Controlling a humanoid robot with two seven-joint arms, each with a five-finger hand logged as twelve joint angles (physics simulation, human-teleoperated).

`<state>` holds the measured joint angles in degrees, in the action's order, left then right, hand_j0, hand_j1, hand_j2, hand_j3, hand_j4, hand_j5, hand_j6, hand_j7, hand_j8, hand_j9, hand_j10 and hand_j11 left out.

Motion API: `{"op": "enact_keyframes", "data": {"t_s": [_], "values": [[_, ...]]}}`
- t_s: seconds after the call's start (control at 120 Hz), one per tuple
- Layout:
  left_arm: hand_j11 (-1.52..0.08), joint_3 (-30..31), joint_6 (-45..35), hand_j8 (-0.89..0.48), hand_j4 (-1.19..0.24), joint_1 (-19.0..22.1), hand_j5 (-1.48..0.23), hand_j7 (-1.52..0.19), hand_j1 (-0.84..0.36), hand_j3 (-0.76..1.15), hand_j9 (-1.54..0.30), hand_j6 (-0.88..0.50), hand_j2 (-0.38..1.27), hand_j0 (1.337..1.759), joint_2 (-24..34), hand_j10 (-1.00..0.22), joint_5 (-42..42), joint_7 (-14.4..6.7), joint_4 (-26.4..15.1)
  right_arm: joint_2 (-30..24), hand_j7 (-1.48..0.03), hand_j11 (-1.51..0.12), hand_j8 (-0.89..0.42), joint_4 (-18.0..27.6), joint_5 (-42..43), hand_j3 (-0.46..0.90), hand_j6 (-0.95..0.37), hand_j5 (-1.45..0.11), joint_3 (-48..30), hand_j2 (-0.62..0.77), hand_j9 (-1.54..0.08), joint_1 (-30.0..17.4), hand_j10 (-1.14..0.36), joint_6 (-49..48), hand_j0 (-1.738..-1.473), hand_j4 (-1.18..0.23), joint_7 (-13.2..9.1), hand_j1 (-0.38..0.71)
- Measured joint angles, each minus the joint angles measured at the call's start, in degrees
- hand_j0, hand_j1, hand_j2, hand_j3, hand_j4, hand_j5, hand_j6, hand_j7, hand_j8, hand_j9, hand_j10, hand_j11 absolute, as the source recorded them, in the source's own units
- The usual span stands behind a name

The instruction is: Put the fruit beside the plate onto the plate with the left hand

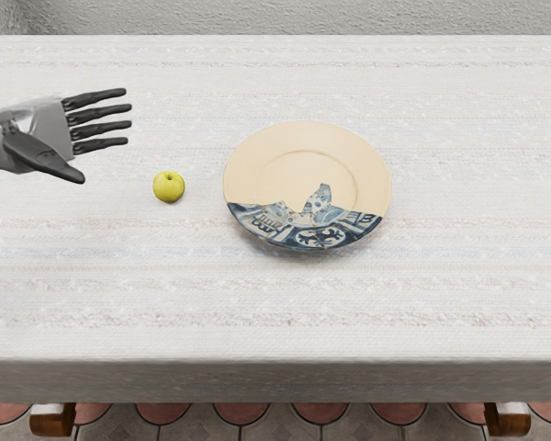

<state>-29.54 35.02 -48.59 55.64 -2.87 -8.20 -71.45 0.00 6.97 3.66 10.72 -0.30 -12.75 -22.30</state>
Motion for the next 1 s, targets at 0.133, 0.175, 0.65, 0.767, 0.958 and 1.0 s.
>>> {"op": "enact_keyframes", "data": {"t_s": [0.133,0.175,0.65,0.767,0.958,1.0], "values": [[-0.02,0.92,0.00,-0.01,-0.01,0.00,-0.02,-0.02,0.33,0.00,-0.02,-0.01,0.00,1.658,0.13,-0.01,0.35,-0.71,0.64,0.00,0.00,0.00,0.00,0.02,-0.03,0.00,0.00,0.00,0.01,0.00,0.00,-0.57,0.00,0.00,-1.658,0.00,-0.04,-0.35],[-0.02,1.15,0.00,-0.01,-0.01,-0.05,-0.02,-0.02,0.33,0.00,-0.02,-0.01,0.00,1.658,0.28,-0.01,2.10,-1.31,0.79,0.00,0.00,0.00,0.00,0.01,-0.04,0.00,0.00,0.00,0.01,0.00,0.00,-0.69,0.00,0.00,-1.658,0.00,-0.04,-0.35],[-0.02,46.89,-34.33,-0.02,-0.02,-27.00,-0.02,-0.02,0.33,0.00,-0.02,-0.02,0.00,1.658,-3.27,-0.02,12.13,11.35,1.20,0.00,0.00,0.00,0.00,-0.02,-0.06,0.00,0.00,0.00,0.00,0.00,0.00,-0.93,0.00,0.00,-1.658,0.00,-0.05,-0.35],[-0.02,56.90,-52.86,-0.02,-0.02,-28.69,-0.02,-0.02,0.33,0.00,-0.02,-0.02,0.00,1.658,-7.77,-0.02,9.46,15.77,-0.54,0.00,0.00,0.00,0.00,-0.03,-0.06,0.00,0.00,0.00,0.00,0.00,0.00,-0.93,0.00,0.00,-1.658,0.00,-0.05,-0.35],[-0.02,65.16,-64.73,-0.02,-0.01,-31.47,-0.02,-0.02,0.33,0.00,-0.02,-0.02,0.00,1.658,-15.20,-0.02,8.52,18.06,-2.54,0.00,0.00,0.00,0.00,-0.02,-0.06,0.00,0.00,0.00,0.00,0.00,0.00,-0.94,0.00,0.00,-1.658,0.00,-0.05,-0.35],[-0.02,65.88,-65.62,-0.01,-0.01,-31.48,-0.02,-0.02,0.33,0.00,-0.02,-0.01,0.00,1.658,-17.47,-0.01,8.48,18.17,-2.30,0.00,0.00,0.00,0.00,-0.02,-0.06,0.00,0.00,0.00,0.00,0.00,0.00,-0.94,0.00,0.01,-1.658,0.00,-0.05,-0.35]]}}
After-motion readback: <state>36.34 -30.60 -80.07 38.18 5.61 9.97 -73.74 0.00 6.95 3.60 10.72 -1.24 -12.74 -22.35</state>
